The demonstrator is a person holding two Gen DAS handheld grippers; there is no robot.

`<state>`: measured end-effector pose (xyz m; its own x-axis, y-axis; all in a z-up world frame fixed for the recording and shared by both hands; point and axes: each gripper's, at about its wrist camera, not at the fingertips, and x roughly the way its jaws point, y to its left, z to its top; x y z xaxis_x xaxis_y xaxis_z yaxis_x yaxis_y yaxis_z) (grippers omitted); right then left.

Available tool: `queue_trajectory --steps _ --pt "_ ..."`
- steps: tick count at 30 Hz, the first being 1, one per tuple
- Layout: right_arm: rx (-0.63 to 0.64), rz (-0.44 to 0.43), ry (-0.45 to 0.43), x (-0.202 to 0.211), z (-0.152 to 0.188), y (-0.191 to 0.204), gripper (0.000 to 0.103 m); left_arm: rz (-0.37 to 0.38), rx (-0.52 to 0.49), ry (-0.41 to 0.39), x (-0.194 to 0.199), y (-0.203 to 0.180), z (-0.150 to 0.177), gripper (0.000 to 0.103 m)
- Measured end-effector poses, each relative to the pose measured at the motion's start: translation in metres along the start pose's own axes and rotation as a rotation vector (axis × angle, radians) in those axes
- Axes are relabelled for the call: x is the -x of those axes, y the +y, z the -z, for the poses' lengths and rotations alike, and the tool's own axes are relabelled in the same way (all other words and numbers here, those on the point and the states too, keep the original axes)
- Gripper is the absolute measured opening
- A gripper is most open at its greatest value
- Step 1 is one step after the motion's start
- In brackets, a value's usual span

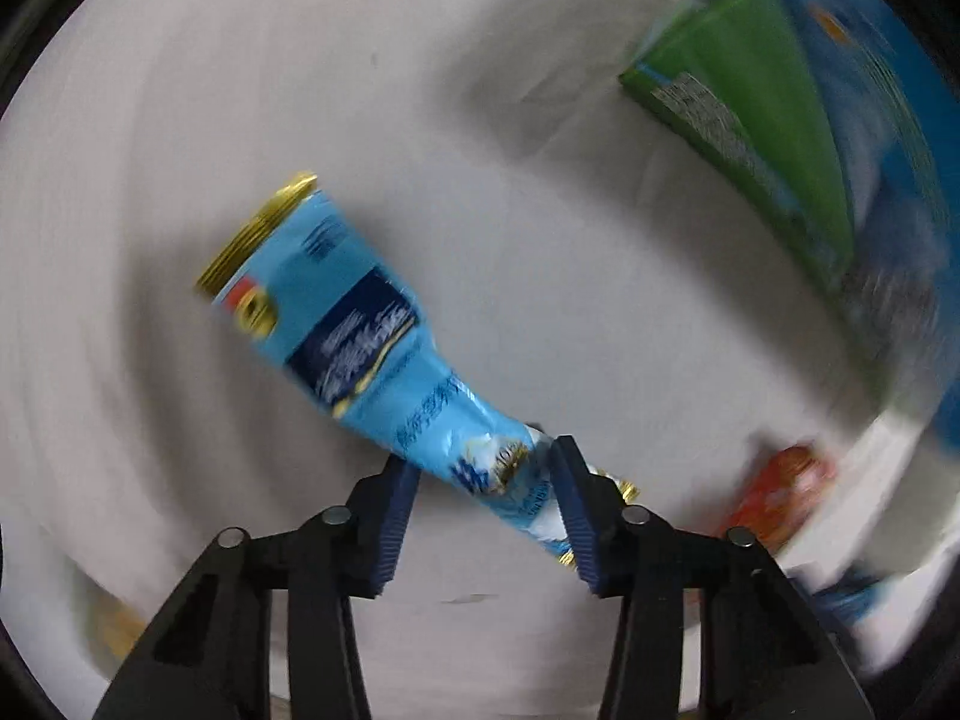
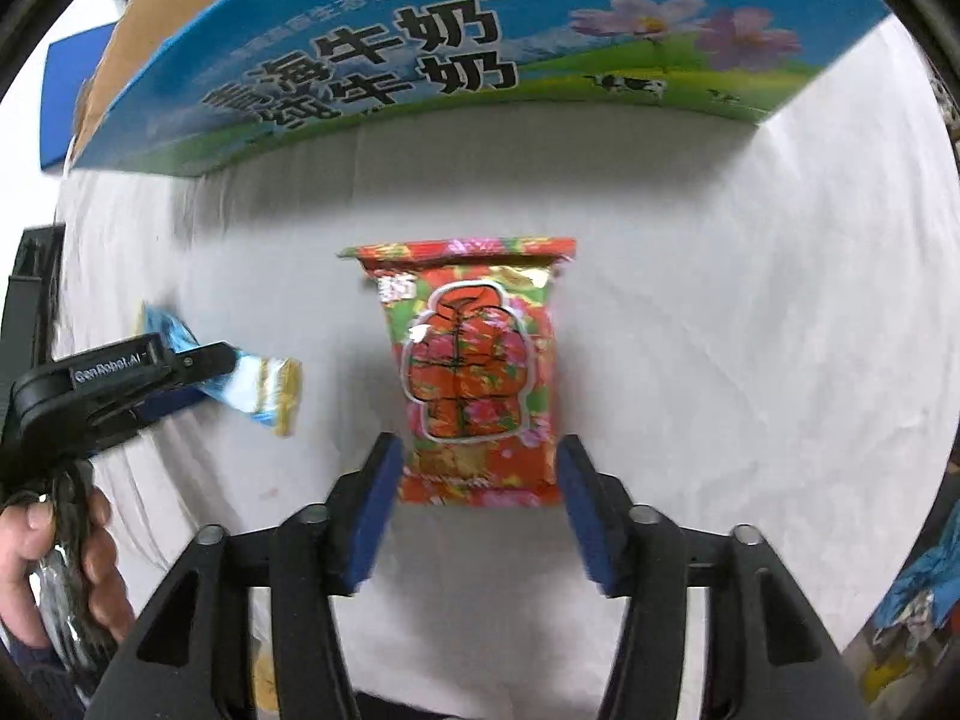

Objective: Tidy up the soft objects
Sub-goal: 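Grasp the blue Nestle stick pack with the left tool while the right tool grasps the red bag, then carry both items into the box and open both tools to release them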

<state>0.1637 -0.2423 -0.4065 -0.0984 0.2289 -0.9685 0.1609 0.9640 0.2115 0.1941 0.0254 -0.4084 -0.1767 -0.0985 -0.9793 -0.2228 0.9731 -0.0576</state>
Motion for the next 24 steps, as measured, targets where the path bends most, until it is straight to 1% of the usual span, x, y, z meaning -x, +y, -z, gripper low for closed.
queue_trajectory --steps 1,2,4,6,8,9,10,11,12,13,14,16,17,18,19,22,24 --pt "0.007 0.002 -0.018 0.002 0.001 0.001 0.082 -0.061 -0.07 -0.019 0.003 -0.005 0.003 0.041" --pt "0.01 0.009 -0.029 0.003 0.0 0.003 0.083 -0.097 -0.129 -0.027 0.004 -0.01 0.006 0.041" --pt "-0.001 0.013 -0.025 -0.002 -0.005 0.006 0.083 -0.158 -0.214 -0.033 0.004 -0.018 0.011 0.041" --pt "-0.034 0.019 -0.018 -0.013 -0.012 0.007 0.083 -0.19 -0.297 -0.038 0.0 -0.03 0.015 0.041" --pt "-0.066 0.007 0.004 -0.024 -0.024 0.011 0.083 -0.201 -0.297 -0.031 -0.005 -0.038 0.015 0.043" --pt "-0.079 -0.007 0.013 -0.029 -0.025 0.01 0.083 -0.196 -0.281 -0.022 -0.007 -0.039 0.013 0.043" --pt "-0.094 -0.016 0.02 -0.034 -0.025 0.009 0.082 -0.173 -0.243 -0.006 -0.009 -0.038 0.01 0.043" --pt "-0.113 -0.022 0.026 -0.038 -0.024 0.008 0.07 -0.129 -0.214 0.021 -0.01 -0.033 0.006 0.043" --pt "-0.121 -0.002 0.03 -0.04 -0.023 0.007 0.061 -0.081 -0.129 0.039 -0.012 -0.025 0.002 0.043" --pt "-0.118 0.018 0.022 -0.039 -0.021 0.007 0.054 -0.042 -0.08 0.046 -0.013 -0.021 0.001 0.042" --pt "-0.115 0.02 0.013 -0.038 -0.019 0.005 0.053 0.026 -0.013 0.044 -0.013 -0.014 0.0 0.041" --pt "-0.1 0.045 0.008 -0.035 -0.014 0.007 0.053 0.061 0.03 0.031 -0.012 -0.01 0.001 0.04" --pt "-0.096 0.044 0.01 -0.035 -0.01 0.008 0.052 0.066 0.027 0.018 -0.011 -0.01 0.003 0.037" --pt "-0.094 0.038 0.014 -0.034 -0.007 0.008 0.052 0.05 0.0 -0.001 -0.01 -0.014 0.006 0.029" --pt "-0.092 0.033 0.019 -0.035 -0.002 0.008 0.052 0.043 -0.029 -0.012 -0.009 -0.016 0.01 0.028" --pt "-0.063 0.035 0.04 -0.037 0.003 0.012 0.052 0.013 -0.154 -0.029 -0.009 -0.044 0.029 0.028" --pt "-0.052 0.036 0.051 -0.039 0.005 0.012 0.053 -0.021 -0.22 -0.034 -0.013 -0.061 0.04 0.029"
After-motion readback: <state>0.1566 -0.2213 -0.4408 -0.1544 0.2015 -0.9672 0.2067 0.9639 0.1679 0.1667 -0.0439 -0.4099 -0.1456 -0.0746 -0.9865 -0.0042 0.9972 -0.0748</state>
